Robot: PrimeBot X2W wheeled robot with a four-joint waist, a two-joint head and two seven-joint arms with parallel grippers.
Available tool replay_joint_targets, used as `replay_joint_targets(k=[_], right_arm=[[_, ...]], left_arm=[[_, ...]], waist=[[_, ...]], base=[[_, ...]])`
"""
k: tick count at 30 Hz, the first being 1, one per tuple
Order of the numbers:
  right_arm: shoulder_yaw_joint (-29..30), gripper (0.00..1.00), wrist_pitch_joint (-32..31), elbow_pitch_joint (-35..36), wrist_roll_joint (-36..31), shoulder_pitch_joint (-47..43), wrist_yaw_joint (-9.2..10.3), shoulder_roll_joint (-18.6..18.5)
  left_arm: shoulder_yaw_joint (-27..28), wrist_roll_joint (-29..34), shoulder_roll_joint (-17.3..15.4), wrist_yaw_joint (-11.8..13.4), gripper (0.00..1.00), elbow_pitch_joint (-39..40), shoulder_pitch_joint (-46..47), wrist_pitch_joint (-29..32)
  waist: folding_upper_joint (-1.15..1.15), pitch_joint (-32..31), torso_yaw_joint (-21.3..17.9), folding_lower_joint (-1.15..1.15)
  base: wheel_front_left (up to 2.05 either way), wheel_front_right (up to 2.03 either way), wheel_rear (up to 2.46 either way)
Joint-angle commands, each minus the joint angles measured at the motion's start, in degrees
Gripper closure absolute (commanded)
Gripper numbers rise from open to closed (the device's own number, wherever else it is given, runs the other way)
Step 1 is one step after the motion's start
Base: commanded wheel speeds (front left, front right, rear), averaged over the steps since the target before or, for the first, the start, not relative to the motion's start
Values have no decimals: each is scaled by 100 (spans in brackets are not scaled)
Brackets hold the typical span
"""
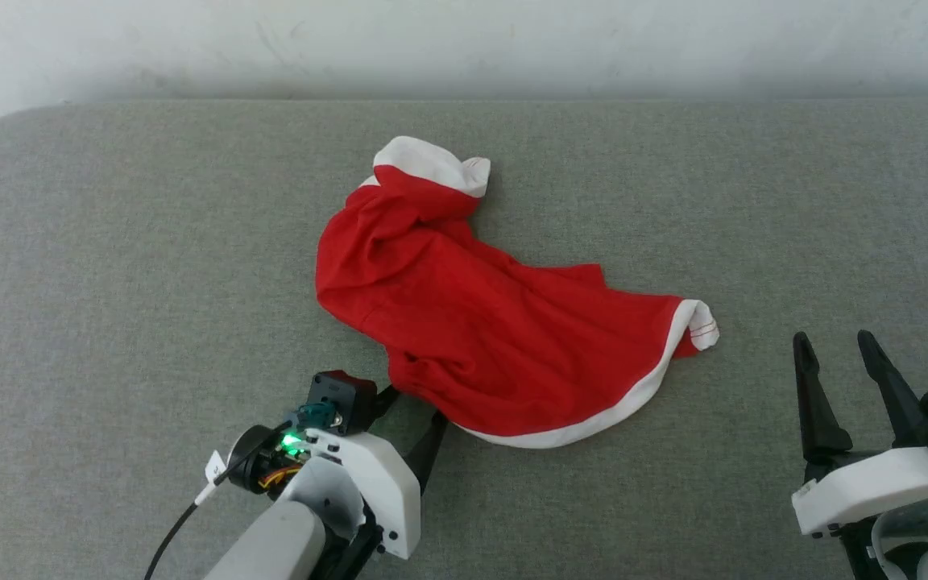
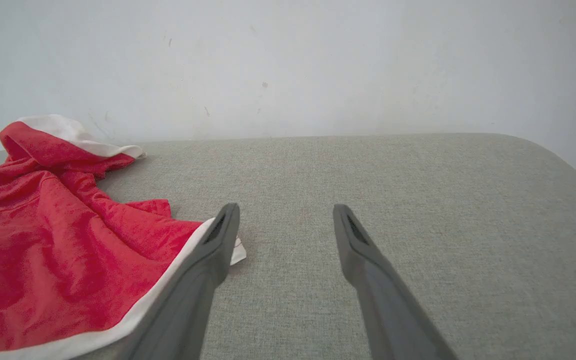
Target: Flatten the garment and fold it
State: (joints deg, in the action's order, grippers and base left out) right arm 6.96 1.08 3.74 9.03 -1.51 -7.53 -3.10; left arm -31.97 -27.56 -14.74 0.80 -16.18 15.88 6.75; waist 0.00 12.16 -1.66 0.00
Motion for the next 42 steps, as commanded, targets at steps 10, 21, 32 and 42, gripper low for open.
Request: replay_joint_targets(k=[10,21,32,42], right_arm=[[-28,0,-4,-67,-38,86,4,9],[-84,0,17,-140,-50,190,4,14],[-17,0,54,-339,-28,72,4,19],[-15,0,-240,-496,-38,-155,4,21]], left_arm=[[-55,158,-103,-114,0,187,214,-399],[-305,76,-80,-530,100,-76,632,-312],[-433,32,-313,-477,100,38,126,-240],[-213,-468,-1230,-301,100,945,-922,543]], waist=[[0,2,33,0],[0,138,-87,0],[0,-284,109,0],[0,-704,555,0]], base=[[0,0,0],[0,0,0],[0,0,0],[0,0,0]])
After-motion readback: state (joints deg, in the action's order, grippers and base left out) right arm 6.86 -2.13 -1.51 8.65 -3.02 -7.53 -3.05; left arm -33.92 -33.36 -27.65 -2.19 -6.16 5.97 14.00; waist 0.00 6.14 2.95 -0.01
